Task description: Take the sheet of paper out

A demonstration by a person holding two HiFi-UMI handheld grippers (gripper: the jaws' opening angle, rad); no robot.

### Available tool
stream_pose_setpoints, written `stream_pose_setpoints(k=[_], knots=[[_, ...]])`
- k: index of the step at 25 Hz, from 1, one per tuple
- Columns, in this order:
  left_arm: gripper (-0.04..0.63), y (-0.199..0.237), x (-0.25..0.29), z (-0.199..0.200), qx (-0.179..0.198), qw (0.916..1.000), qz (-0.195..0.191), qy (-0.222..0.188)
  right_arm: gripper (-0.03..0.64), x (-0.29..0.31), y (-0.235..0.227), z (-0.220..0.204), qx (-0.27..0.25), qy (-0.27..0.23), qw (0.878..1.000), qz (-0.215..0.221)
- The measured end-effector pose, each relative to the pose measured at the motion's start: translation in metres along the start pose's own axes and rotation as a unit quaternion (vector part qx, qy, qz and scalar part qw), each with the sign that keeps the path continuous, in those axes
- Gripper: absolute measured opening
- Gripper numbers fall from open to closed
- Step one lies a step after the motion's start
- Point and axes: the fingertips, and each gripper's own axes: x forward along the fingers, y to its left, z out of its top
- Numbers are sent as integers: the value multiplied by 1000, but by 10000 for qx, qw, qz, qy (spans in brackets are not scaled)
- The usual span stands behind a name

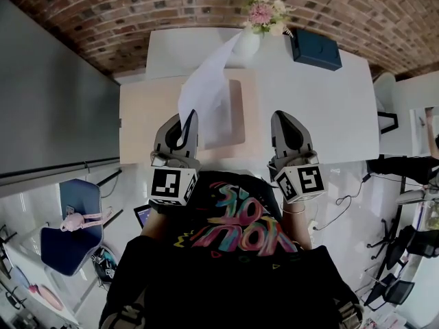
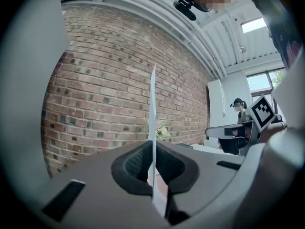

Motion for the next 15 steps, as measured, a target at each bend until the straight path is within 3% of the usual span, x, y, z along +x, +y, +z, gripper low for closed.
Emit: stream_pose_setpoints(k=[15], knots=[[23,16,3,4,33,9998,182,33,17,12,1,1,-60,52,9999,91]])
